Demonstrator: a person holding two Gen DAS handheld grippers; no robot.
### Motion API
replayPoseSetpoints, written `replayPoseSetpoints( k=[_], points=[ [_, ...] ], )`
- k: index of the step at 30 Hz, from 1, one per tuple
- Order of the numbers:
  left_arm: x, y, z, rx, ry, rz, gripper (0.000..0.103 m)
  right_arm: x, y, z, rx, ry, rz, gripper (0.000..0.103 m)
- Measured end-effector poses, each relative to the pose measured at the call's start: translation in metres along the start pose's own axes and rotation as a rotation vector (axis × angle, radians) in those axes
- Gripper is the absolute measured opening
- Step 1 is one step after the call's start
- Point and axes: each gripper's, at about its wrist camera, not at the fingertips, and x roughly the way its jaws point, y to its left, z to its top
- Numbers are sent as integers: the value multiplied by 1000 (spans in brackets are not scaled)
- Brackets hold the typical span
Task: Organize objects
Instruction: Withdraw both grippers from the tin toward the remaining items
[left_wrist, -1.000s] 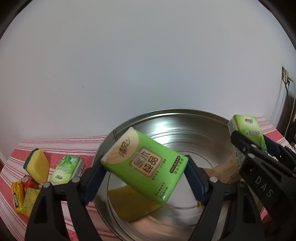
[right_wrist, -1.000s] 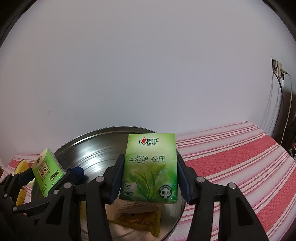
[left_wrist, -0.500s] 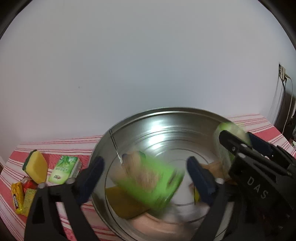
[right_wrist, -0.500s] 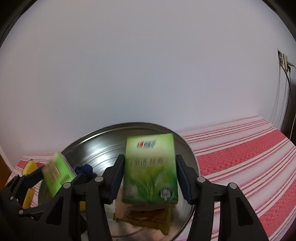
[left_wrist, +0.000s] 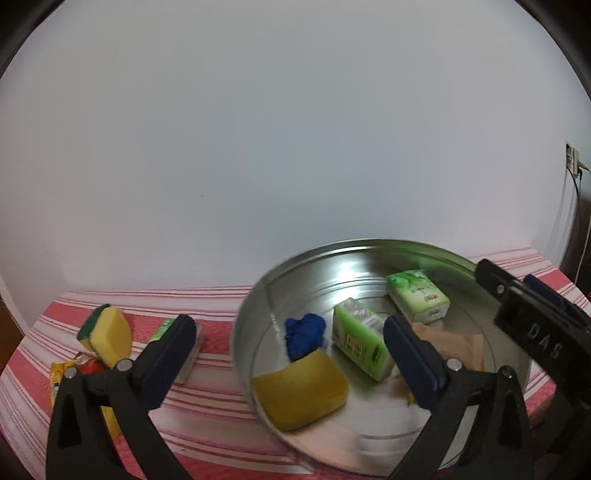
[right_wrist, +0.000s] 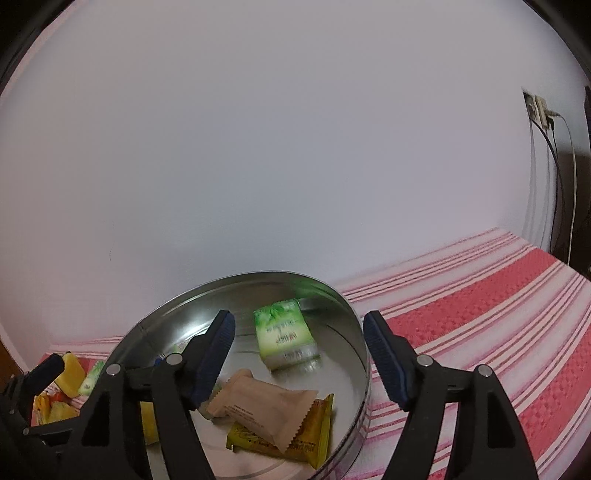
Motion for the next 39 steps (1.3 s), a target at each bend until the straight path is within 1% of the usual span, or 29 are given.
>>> replayPoseSetpoints(
  k=[5,6,7,10,12,13,17,21,24,34,39],
  points=[
    [2,10,-6,1,-4,36,103,-9,8,-7,-26,-7,3,74],
    [-2,14,-7,0,-5,43,103,-12,10,-8,-36,-12,2,74],
    [-4,18,-9,-1,-6,52,103,-12,10,0,-44,-18,-2,74],
    [-7,29,-13,-10,-9,78,103,-19,15,-2,-74,-51,-14,75],
    [-5,34,-16,-18,-10,87,103,-27,19,-4,-83,-75,-20,84],
    [-6,38,-18,-20,-11,94,103,-29,19,-7,-82,-91,-22,85],
    [-6,49,-28,-16,-24,123,103,-40,24,-12,-83,-132,-13,86],
    [-8,56,-32,-15,-33,139,103,-39,27,-17,-89,-126,-11,86],
    [-9,60,-34,-14,-34,139,103,-33,25,-22,-87,-117,-9,86],
    [-13,72,-43,8,-41,142,103,-36,34,-36,-115,-110,-10,86],
    [-19,83,-46,-7,-35,134,103,-50,44,-41,-132,-126,-20,86]
  ],
)
